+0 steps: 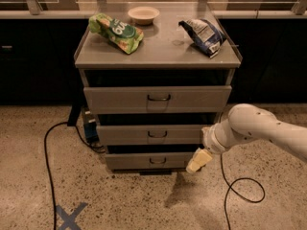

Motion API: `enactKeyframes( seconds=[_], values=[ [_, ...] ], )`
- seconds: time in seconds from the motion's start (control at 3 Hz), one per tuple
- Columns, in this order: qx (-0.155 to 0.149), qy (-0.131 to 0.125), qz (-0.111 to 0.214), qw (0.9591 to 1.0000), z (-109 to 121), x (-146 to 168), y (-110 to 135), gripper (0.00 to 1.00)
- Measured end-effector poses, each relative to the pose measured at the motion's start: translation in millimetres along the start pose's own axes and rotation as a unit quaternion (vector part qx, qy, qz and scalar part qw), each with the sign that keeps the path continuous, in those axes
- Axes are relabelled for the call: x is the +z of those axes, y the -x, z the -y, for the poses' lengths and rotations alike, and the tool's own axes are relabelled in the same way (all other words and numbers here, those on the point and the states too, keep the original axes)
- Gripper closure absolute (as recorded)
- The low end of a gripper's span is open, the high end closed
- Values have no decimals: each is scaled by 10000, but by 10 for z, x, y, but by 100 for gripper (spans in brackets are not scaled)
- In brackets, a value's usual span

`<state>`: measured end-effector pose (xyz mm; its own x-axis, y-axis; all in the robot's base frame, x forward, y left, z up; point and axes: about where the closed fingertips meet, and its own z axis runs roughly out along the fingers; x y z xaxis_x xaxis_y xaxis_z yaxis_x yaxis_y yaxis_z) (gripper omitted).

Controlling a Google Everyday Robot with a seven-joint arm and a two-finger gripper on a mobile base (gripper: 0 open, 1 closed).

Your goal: Open middle drawer

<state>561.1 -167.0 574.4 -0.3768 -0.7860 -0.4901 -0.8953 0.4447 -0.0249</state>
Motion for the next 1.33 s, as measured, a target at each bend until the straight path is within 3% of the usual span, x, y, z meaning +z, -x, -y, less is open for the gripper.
enactKeyframes(
  seconds=[0.67,1.0,1.33],
  values=[
    [-37,-126,23,9999,13,52,-10,0],
    [-338,-490,-194,9980,-4,245,31,0],
    [-441,-895,-110,9949,241,616,146,0]
  ],
)
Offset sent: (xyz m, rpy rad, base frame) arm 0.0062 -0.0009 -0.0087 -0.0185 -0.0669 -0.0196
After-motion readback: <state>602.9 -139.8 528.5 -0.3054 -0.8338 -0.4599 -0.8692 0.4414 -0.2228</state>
